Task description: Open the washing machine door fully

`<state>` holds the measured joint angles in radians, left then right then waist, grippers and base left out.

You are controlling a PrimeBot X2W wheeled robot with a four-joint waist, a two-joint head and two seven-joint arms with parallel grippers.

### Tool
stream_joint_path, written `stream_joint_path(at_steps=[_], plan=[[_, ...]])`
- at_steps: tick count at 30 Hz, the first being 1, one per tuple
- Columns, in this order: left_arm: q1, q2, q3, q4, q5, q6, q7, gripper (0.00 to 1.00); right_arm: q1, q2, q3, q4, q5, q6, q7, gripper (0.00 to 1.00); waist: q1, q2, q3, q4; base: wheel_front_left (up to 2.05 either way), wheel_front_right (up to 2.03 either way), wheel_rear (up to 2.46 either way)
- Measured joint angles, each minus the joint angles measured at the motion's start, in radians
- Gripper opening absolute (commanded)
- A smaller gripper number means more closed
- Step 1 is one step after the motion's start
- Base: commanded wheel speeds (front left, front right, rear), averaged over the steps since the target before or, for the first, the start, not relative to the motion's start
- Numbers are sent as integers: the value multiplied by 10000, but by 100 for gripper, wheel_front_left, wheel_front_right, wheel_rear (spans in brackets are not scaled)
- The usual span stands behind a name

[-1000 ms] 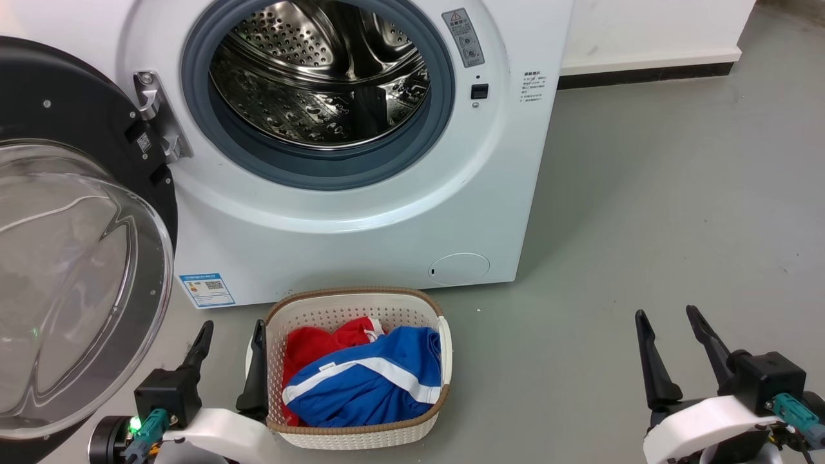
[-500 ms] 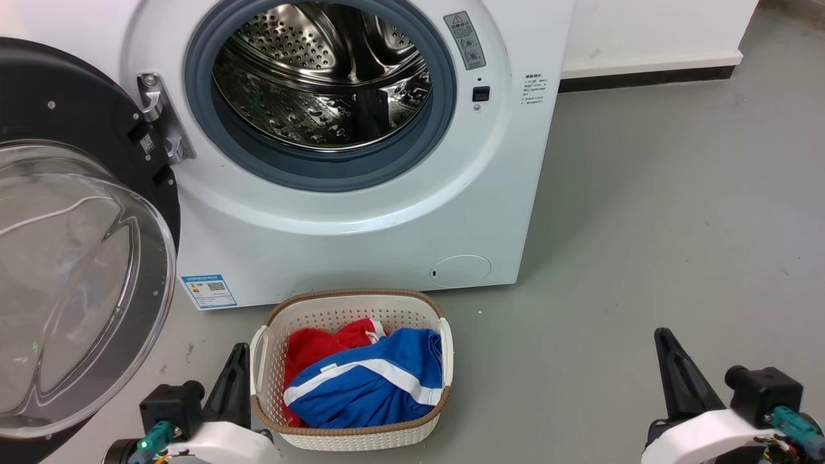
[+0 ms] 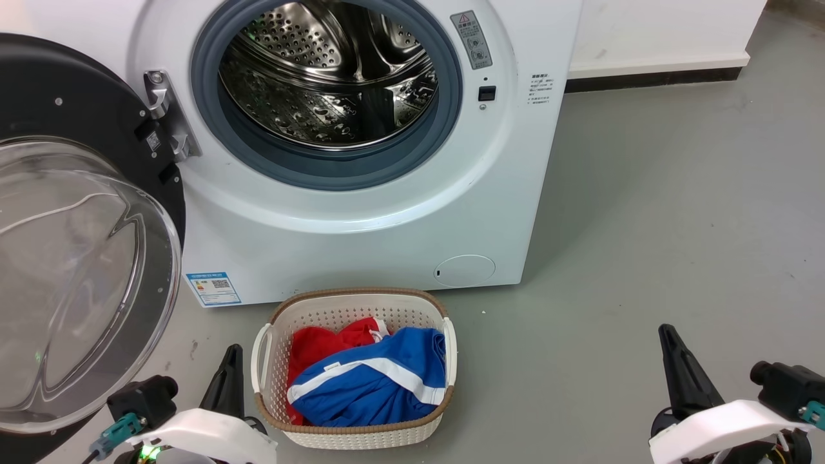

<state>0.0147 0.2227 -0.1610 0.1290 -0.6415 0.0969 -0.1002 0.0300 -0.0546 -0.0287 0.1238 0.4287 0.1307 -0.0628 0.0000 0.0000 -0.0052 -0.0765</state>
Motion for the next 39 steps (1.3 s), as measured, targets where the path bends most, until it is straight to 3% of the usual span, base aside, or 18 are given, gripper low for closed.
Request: stream_joint_path(at_steps=[39], plan=[[-547, -757, 1225, 560, -4673, -1062, 938, 0, -593, -105, -215, 566, 5795, 0, 677, 0, 0, 0, 30, 274, 0, 0, 0]])
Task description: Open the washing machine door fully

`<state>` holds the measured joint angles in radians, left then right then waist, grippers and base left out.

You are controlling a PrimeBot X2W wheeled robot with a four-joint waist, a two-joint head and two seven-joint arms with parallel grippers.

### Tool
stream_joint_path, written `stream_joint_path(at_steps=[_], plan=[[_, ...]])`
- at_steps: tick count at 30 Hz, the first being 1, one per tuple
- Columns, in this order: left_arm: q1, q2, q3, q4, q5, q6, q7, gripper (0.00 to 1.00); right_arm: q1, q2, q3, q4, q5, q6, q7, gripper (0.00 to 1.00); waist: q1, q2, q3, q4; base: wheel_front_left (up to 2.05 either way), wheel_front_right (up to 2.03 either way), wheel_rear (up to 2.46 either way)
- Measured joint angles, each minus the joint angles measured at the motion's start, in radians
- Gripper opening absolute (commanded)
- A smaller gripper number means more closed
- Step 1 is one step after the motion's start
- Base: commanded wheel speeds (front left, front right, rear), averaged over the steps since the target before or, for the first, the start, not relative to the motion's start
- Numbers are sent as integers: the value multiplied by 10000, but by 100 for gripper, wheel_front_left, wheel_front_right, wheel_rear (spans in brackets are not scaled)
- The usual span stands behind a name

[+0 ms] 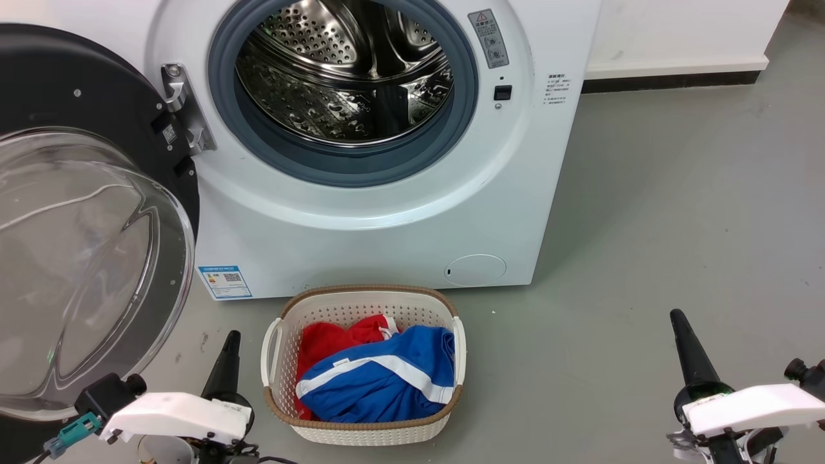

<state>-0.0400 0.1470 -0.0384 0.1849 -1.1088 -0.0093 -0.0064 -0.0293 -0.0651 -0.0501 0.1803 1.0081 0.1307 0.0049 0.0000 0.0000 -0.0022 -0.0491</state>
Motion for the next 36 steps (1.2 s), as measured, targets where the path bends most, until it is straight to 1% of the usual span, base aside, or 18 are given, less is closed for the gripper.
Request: stream_joint_path(at_steps=[12, 13, 25, 26, 36], plan=[[-113, -194, 305, 134, -1112, -263, 238, 0, -159, -6, -71, 132, 1348, 0, 184, 0, 0, 0, 9, 84, 0, 0, 0], [-136, -244, 380, 163, -1363, -343, 305, 0, -199, -8, -90, 161, 1649, 0, 226, 0, 0, 0, 12, 105, 0, 0, 0], [-270, -393, 650, 276, -2330, -552, 493, 0, -324, -12, -169, 284, 2815, 0, 405, 0, 0, 0, 21, 190, 0, 0, 0], [-289, -443, 719, 301, -2545, -606, 566, 0, -343, -12, -194, 311, 3108, 0, 451, 0, 0, 0, 23, 211, 0, 0, 0], [-391, -583, 918, 382, -3258, -782, 725, 0, -440, -10, -257, 405, 3960, 0, 575, 0, 0, 0, 31, 281, 0, 0, 0]])
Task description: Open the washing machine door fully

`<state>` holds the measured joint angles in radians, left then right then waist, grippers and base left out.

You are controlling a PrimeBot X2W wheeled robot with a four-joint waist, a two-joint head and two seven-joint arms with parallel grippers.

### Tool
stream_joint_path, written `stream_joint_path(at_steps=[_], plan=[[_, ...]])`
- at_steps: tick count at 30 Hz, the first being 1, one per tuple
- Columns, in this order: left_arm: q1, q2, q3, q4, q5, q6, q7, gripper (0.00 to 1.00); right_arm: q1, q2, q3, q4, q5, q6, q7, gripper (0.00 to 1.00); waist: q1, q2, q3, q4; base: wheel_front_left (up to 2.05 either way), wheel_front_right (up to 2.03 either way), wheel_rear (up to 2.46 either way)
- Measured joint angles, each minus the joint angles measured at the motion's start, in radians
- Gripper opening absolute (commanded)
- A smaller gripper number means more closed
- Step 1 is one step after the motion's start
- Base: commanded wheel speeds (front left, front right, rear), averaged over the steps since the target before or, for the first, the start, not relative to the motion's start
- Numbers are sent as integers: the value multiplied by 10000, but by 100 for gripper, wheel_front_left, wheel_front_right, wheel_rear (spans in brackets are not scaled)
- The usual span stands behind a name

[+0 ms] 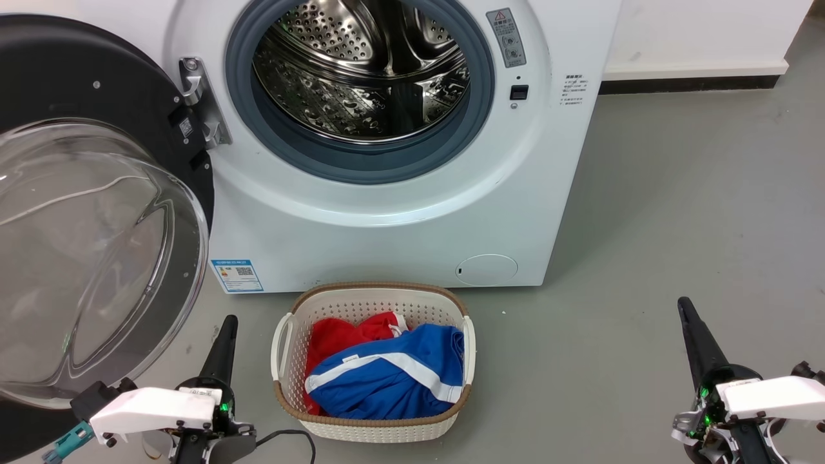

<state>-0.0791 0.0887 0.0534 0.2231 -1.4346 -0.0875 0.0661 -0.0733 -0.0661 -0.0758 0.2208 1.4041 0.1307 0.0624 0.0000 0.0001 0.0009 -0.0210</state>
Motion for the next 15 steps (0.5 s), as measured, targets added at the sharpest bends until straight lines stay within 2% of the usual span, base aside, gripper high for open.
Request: stream_joint_path(at_steps=[15], plan=[[-105, -163, 284, 121, -957, -213, 207, 0, -136, 2, -96, 117, 1177, 0, 178, 0, 1, 0, 11, 105, 0, 0, 0]])
